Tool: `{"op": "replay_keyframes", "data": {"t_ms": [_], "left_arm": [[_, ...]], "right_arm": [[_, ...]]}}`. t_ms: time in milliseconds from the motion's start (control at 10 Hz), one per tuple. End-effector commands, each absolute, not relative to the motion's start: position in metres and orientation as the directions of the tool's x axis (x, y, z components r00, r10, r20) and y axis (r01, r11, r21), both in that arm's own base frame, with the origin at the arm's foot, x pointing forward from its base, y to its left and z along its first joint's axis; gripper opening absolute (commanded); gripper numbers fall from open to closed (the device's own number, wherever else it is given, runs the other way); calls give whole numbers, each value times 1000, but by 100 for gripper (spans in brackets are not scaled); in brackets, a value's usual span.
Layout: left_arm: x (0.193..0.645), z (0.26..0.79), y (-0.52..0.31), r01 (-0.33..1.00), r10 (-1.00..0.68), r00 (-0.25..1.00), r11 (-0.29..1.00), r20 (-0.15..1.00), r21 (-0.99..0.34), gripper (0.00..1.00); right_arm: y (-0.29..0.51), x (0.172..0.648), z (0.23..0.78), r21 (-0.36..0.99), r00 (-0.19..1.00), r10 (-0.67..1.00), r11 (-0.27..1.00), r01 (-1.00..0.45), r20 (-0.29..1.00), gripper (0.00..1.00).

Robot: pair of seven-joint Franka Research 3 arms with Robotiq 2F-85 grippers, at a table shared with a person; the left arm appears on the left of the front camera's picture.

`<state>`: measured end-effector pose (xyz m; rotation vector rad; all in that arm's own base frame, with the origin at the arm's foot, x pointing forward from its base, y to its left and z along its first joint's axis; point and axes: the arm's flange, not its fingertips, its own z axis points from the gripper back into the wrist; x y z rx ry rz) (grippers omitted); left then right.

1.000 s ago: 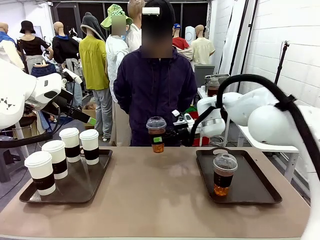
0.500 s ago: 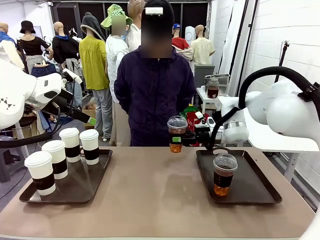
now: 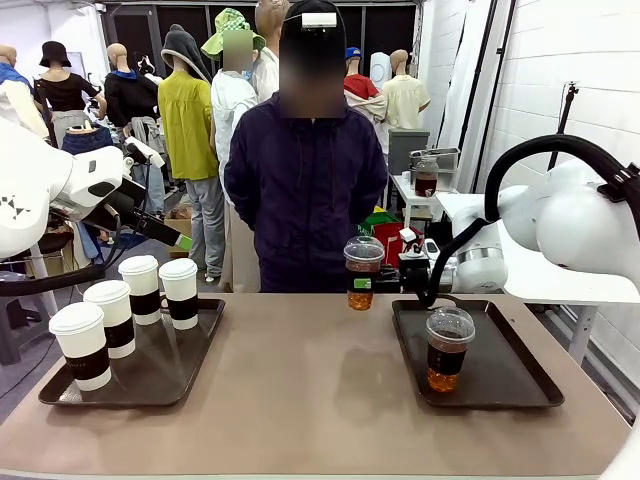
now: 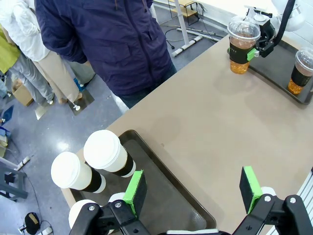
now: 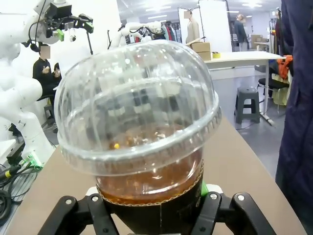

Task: Distribute the coffee onto the tray.
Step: Pick up another iced Americano from the middle of the table and place it on the right Handle tray.

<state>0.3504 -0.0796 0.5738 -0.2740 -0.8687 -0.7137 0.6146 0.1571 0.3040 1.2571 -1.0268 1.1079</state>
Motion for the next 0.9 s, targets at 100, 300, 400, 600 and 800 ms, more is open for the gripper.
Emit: {"op": "replay_keyframes", "data": {"t_ms": [100, 300, 400, 600, 800], "left_arm": [[350, 574, -79, 674, -456, 437, 737, 775, 53, 100], [350, 574, -79, 674, -456, 437, 737, 775, 53, 100], [350, 574, -79, 674, -456, 437, 737, 775, 53, 100], [350, 574, -79, 674, -456, 437, 737, 775, 53, 100], [350, 574, -79, 674, -456, 437, 737, 775, 53, 100]], "right_arm": [[157, 615, 304, 183, 182, 58, -6, -983, 982, 64], [136, 618, 306, 167, 169, 74, 31, -985, 983, 64], [123, 615, 305, 165, 170, 96, 51, -985, 981, 64], [101, 612, 302, 170, 178, 100, 76, -982, 979, 64], [73, 608, 296, 168, 177, 90, 102, -981, 980, 64]]}}
